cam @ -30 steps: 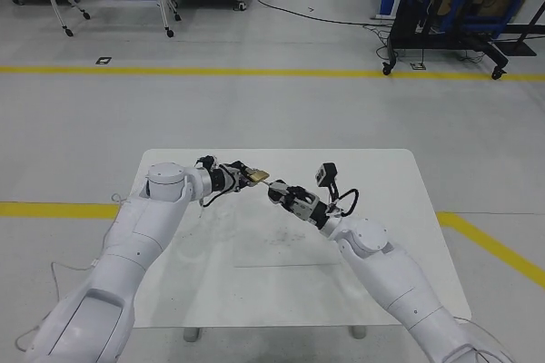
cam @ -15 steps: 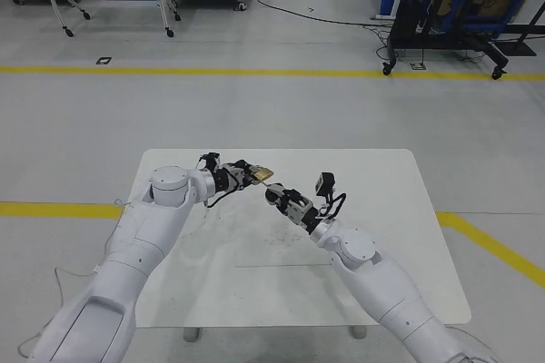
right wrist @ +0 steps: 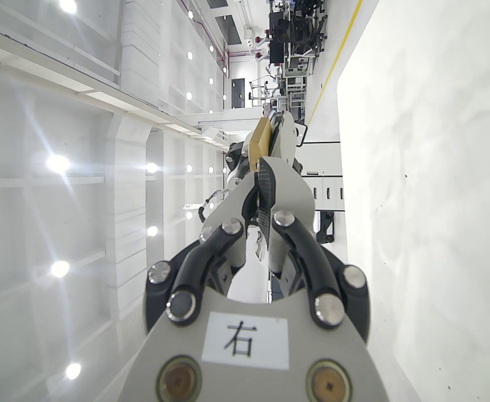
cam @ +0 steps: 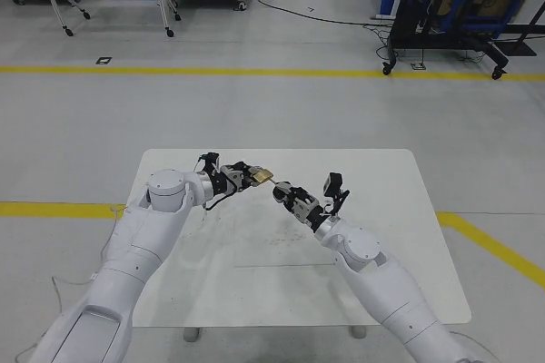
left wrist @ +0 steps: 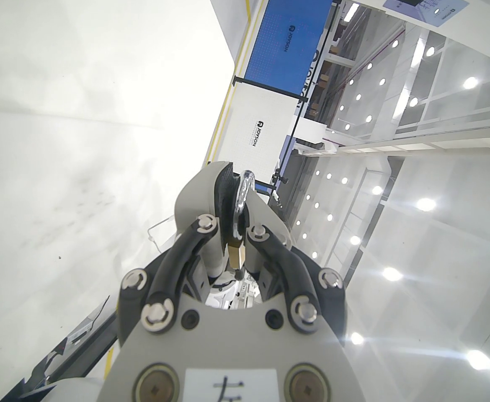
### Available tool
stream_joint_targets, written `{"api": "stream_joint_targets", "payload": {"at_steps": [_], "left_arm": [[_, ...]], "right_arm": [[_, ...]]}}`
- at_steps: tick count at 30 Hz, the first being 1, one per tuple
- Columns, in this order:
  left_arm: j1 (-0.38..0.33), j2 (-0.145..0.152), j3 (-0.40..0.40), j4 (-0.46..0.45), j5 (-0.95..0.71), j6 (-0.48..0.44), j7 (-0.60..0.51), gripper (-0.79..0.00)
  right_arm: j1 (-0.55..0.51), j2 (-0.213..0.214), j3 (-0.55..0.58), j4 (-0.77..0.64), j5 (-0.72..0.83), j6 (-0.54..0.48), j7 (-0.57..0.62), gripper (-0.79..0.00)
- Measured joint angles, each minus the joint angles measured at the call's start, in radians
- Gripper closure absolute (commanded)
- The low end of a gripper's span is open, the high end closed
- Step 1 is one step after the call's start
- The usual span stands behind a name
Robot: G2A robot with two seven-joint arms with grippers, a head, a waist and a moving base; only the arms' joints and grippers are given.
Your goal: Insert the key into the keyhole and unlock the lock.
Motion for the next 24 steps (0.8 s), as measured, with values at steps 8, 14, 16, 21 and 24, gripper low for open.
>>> {"api": "stream_joint_targets", "payload": {"at_steps": [8,14,16,21,24], "left_arm": [[0.005,0.001,0.001,-0.016,0.024,0.007,0.009,0.000],[0.014,0.001,-0.007,-0.031,0.038,-0.001,0.065,0.000],[0.023,0.001,-0.006,-0.048,0.056,-0.006,0.101,0.000],[0.033,0.001,0.004,-0.082,0.098,0.017,0.141,0.000],[0.038,0.001,0.003,-0.094,0.111,0.023,0.158,0.000]], "right_arm": [[-0.003,-0.006,0.001,-0.004,-0.021,0.011,-0.016,0.000],[-0.019,-0.007,0.007,-0.019,-0.043,0.011,-0.018,0.000],[-0.024,-0.008,0.007,-0.025,-0.052,0.013,-0.027,0.000],[-0.025,-0.016,-0.001,-0.033,-0.070,0.036,-0.086,0.000],[-0.023,-0.021,-0.006,-0.037,-0.071,0.058,-0.109,0.000]]}}
